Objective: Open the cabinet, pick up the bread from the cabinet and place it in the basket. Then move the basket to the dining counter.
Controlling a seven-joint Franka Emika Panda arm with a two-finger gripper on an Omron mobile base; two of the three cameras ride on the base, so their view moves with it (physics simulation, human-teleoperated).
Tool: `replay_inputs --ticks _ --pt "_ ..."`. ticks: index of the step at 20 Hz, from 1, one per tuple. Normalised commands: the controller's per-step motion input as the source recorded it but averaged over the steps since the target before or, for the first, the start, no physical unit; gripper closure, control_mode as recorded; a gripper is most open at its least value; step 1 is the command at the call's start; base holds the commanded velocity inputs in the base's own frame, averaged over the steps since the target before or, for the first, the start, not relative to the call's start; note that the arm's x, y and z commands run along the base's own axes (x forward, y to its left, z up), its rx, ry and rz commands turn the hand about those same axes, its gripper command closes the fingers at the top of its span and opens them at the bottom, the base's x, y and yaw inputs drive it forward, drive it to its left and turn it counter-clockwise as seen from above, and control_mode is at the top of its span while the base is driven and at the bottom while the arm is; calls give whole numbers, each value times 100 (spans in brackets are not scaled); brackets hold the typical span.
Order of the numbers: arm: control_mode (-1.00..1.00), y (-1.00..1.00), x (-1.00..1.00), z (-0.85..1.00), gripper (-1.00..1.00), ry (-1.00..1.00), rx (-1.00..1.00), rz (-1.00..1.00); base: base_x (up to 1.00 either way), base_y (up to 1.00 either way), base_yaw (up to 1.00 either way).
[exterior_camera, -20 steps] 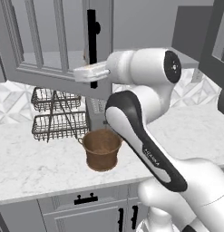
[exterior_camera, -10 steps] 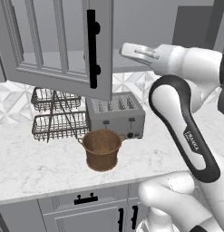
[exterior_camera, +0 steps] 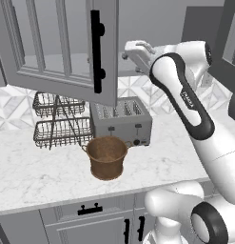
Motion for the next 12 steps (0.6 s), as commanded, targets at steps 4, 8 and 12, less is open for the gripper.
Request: replay_inputs --ticks 4,8,12 --pt "-100 100 46 -22 -100 17 -3 19 0 0 0" --pt "-100 100 -42 -2 -100 -1 -9 33 0 0 0" --pt "-100 100 -100 0 -100 -21 -12 38 0 0 0"
